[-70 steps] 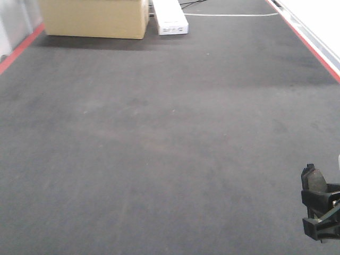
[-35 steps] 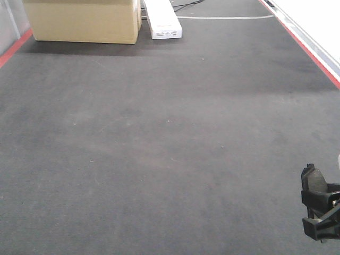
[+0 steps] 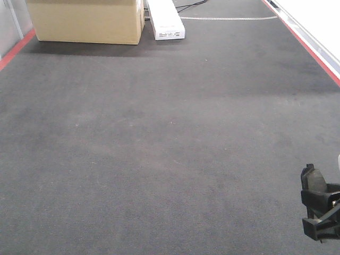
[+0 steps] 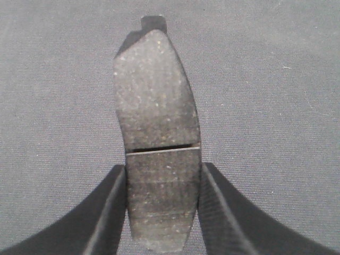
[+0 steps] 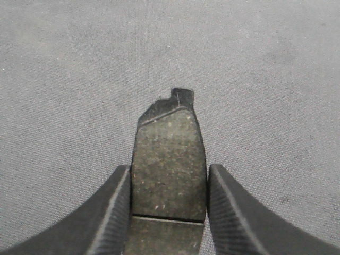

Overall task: Move and align brake pads A on conveyor
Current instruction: 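Hold both brake pads above the black conveyor belt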

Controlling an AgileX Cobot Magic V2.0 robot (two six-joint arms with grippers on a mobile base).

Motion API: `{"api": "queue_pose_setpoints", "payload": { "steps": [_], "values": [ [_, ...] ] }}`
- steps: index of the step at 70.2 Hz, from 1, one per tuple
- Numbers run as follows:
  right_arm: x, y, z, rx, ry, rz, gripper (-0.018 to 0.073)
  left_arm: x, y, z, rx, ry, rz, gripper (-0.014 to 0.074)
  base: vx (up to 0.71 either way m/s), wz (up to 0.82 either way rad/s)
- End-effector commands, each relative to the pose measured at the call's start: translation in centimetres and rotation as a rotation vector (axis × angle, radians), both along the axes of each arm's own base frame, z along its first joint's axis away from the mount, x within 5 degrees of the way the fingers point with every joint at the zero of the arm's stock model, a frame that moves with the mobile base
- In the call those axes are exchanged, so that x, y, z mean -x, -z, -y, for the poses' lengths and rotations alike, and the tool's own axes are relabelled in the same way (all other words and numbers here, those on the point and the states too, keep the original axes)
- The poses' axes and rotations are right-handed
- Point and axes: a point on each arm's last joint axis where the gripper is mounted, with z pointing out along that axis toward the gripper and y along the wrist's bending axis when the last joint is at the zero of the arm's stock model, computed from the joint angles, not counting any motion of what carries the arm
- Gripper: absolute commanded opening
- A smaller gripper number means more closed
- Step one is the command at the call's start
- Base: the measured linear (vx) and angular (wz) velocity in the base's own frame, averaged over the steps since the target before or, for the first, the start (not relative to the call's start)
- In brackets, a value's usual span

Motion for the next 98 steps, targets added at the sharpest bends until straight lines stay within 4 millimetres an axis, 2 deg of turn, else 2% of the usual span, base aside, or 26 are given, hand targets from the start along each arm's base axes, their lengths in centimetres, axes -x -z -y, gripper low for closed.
{"api": "queue_pose_setpoints", "payload": {
  "steps": [1,52,68,81,98],
  "values": [
    [-0.5,-1.7,0.1,-0.014,0.012,0.114,-0.0003,-0.5,-1.7,0.0,-0.005,0.002,0.113,0.0192,0.0,0.0],
    [-0.5,-1.7,0.1,-0.014,0.012,0.114,-0.0003,-0.7,-1.9,0.0,-0.005,0.003,0.144,0.0192,0.0,0.0],
    [-0.5,-1.7,0.1,-0.014,0.012,0.114,-0.0003,-0.8,-1.9,0.6,0.105,-0.01,0.162,0.0193,0.0,0.0],
    [-0.5,-1.7,0.1,-0.014,0.012,0.114,-0.0003,-1.8,-2.2,2.1,0.173,0.086,0.163,0.0201,0.0,0.0],
    [-0.5,-1.7,0.1,-0.014,0.012,0.114,-0.0003,-4.7,-2.3,5.3,0.308,0.223,0.117,0.0216,0.0,0.0]
  ]
}}
